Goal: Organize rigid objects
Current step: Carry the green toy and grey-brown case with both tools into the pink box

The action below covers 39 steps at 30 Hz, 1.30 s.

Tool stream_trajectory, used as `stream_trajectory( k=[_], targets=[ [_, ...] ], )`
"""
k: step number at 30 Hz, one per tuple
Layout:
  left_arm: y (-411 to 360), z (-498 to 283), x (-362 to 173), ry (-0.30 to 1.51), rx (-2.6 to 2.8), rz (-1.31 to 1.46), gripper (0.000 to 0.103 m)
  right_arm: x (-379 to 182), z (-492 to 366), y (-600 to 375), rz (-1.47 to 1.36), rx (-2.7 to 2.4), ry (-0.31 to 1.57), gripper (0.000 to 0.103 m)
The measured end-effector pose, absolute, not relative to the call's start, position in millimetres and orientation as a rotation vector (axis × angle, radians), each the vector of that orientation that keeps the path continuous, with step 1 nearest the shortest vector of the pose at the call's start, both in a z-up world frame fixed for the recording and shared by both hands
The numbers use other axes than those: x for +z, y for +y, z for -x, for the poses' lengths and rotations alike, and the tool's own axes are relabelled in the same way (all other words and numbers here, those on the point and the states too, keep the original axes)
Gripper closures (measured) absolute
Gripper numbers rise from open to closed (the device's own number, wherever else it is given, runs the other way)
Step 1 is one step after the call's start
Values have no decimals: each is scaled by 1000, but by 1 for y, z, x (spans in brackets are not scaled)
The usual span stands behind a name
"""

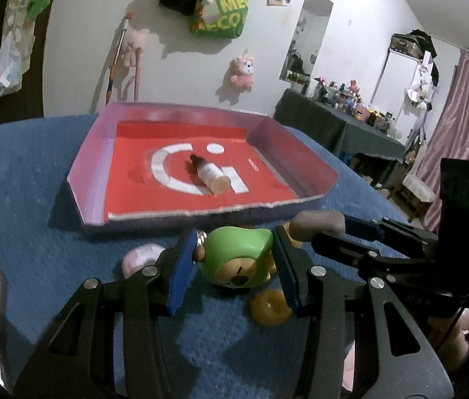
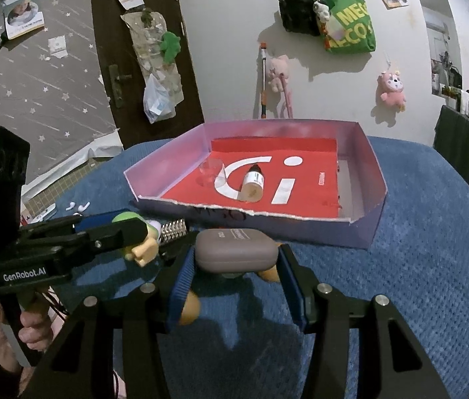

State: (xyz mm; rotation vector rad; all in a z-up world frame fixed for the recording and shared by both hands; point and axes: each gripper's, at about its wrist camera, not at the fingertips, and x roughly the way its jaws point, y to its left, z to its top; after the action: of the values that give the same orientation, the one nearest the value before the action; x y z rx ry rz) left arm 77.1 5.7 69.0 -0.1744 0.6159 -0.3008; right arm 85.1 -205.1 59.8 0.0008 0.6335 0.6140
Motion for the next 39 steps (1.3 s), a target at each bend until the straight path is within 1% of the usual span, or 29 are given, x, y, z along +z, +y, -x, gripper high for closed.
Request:
stream_trajectory(
  k=[9, 16, 23, 39],
  targets=[
    [7, -104, 89, 584, -291, 154, 59, 72, -105, -204, 0, 623, 632, 50],
    [7, -128, 89, 604, -275, 143, 59, 81, -131, -197, 8, 622, 649, 50],
    [16, -154, 78, 671, -247, 169, 59, 78, -160, -189, 32, 616, 707, 50],
    [26, -207, 45, 830, -185, 176, 59, 50, -203, -146, 91, 643, 833, 50]
  ],
)
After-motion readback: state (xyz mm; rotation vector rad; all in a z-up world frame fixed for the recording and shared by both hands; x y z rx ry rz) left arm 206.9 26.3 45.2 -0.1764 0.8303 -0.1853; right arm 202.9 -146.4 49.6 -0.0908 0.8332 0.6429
